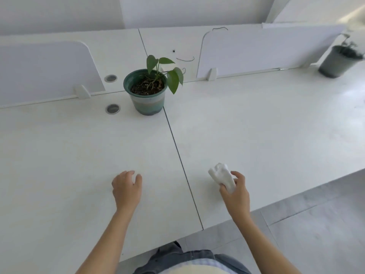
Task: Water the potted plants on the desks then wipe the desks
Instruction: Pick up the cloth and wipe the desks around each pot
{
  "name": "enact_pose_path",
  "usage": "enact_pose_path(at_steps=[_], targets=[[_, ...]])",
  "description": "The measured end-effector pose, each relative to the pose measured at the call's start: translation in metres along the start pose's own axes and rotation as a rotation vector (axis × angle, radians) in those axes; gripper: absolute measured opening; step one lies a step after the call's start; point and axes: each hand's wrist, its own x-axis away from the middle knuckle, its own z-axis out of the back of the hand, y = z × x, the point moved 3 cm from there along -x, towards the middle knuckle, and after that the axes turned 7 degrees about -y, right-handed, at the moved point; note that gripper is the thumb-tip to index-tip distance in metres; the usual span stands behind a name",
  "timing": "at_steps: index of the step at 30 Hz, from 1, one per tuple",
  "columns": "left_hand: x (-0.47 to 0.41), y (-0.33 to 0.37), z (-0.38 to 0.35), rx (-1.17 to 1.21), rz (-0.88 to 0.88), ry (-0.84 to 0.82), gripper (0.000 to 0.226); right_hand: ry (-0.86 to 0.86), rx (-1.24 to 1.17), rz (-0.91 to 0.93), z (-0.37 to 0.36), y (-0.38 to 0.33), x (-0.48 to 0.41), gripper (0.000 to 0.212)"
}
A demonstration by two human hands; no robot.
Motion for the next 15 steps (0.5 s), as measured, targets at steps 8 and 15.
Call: enact_pose_path(at_steps=[8,15], targets=[[0.171,0.074,-0.098,-0.154,-0.535,-0.585,0.044,0.069,-0.191,-0.095,0.071,0.074,0.066,0.044],[0.265,0.098,-0.174,-0.002,-0.334,-0.726,0.017,0.160,-0.188,-0.129,0.169,0.171,0.134,0.038]])
